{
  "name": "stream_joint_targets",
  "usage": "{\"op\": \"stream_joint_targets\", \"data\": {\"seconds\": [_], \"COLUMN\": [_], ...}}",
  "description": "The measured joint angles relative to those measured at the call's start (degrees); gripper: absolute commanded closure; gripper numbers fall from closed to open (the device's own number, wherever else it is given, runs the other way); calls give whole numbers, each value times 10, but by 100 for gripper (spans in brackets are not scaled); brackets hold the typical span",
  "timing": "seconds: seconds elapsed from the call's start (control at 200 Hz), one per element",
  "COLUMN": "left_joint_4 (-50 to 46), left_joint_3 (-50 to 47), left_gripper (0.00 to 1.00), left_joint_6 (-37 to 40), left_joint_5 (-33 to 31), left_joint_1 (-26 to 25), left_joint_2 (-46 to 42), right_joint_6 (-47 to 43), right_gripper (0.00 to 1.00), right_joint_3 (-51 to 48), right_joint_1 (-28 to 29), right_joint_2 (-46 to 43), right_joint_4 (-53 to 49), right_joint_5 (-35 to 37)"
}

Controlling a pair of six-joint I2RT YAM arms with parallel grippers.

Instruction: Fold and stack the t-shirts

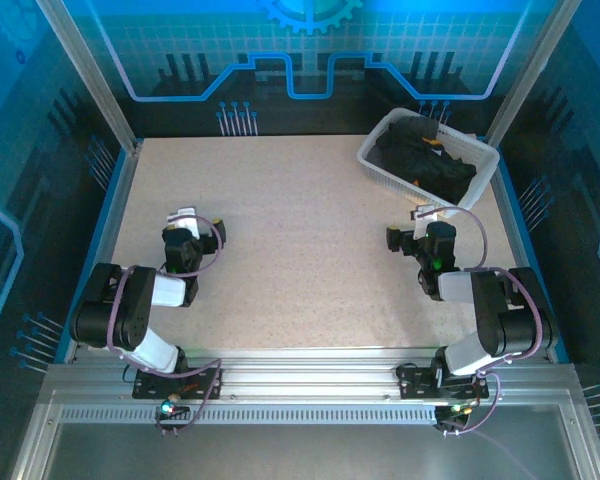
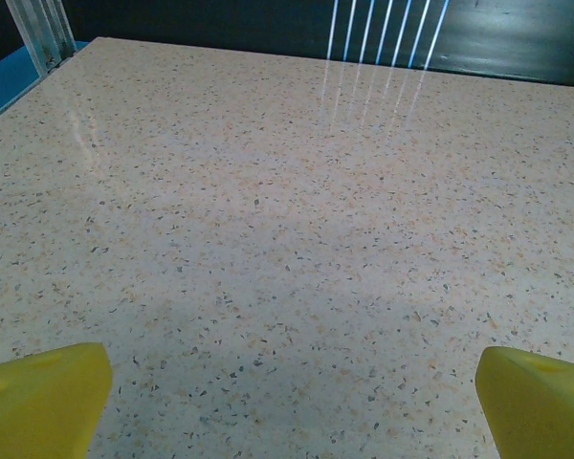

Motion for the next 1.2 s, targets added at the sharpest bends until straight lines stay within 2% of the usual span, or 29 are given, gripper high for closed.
{"op": "stream_joint_targets", "data": {"seconds": [0.27,0.365,0.525,0.565,0.62,0.665,0.69,0.775,0.865,1.025,1.145,1.2], "left_joint_4": [1,-22,-94,-121,-213,-293,-325,-391,-464,-582,-650,-668], "left_joint_3": [0,-1,20,47,114,180,212,297,369,466,496,503], "left_gripper": [1,1,1,1,1,1,1,1,1,1,2,5], "left_joint_6": [2,15,64,58,22,-34,-66,-196,-275,-318,-314,-314], "left_joint_5": [0,-26,-83,-102,-124,-133,-130,-63,-2,111,151,164], "left_joint_1": [-1,-23,-108,-125,-135,-132,-122,-53,-7,-34,-83,-107], "left_joint_2": [-1,-31,-169,-195,-223,-238,-243,-245,-213,-145,-139,-140], "right_joint_6": [0,0,13,39,92,142,163,210,255,320,357,372], "right_gripper": [0,0,0,0,0,0,4,11,11,9,8,9], "right_joint_3": [0,19,118,166,269,373,426,563,665,800,881,905], "right_joint_1": [0,4,44,50,45,34,24,-8,-31,-73,-104,-114], "right_joint_2": [-3,-35,-159,-179,-180,-157,-141,-78,0,174,296,336], "right_joint_4": [-2,-68,-191,-231,-321,-395,-424,-506,-590,-735,-821,-842], "right_joint_5": [-2,16,67,75,74,77,72,48,38,8,-13,-24]}}
